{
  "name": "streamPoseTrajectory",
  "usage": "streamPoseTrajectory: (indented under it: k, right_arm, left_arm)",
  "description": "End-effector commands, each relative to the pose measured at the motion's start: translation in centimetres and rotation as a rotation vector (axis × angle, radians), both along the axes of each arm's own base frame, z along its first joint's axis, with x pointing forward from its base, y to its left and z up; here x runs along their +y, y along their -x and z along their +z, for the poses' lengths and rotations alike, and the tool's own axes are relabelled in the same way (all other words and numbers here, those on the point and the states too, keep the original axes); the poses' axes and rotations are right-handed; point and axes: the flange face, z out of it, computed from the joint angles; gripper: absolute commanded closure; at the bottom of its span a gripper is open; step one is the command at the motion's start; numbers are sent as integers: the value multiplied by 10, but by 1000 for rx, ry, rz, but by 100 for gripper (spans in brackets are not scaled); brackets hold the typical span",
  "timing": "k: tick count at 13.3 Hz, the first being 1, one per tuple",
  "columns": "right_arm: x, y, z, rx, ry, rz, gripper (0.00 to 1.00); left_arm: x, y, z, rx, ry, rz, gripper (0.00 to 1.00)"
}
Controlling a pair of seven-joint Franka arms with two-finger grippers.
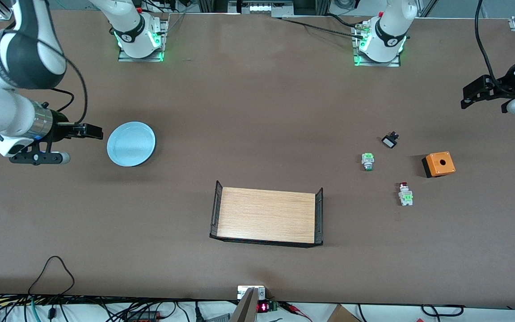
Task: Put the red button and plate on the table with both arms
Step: 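Open the right gripper and raise it away from the plate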
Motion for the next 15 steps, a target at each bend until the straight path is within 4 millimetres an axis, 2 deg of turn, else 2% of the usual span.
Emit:
streamPoseTrajectory:
  k: [1, 4, 8, 9, 10, 13, 15]
  right_arm:
    - [7, -7, 33, -51, 54, 15, 0]
    - [-16, -12, 63, -109, 45, -37, 0]
    - [-43, 0, 73, -63, 0, -134, 0]
    - [-58, 2, 77, -44, -34, -189, 0]
    - [-66, 2, 85, -48, -44, -202, 0]
    - [-68, 1, 114, -88, -37, -209, 0]
    - [-65, 0, 121, -105, -17, -193, 0]
  left_arm:
    - [-1, 1, 8, 0, -31, 3, 0]
    - [-2, 1, 9, -3, -31, 3, 0]
    - [-2, 1, 9, 3, -31, 3, 0]
    - [-2, 1, 9, 3, -31, 4, 0]
    - [-2, 2, 9, 5, -31, 5, 0]
    - [-3, 2, 9, 5, -31, 11, 0]
    - [-6, 3, 9, 17, -32, 13, 0]
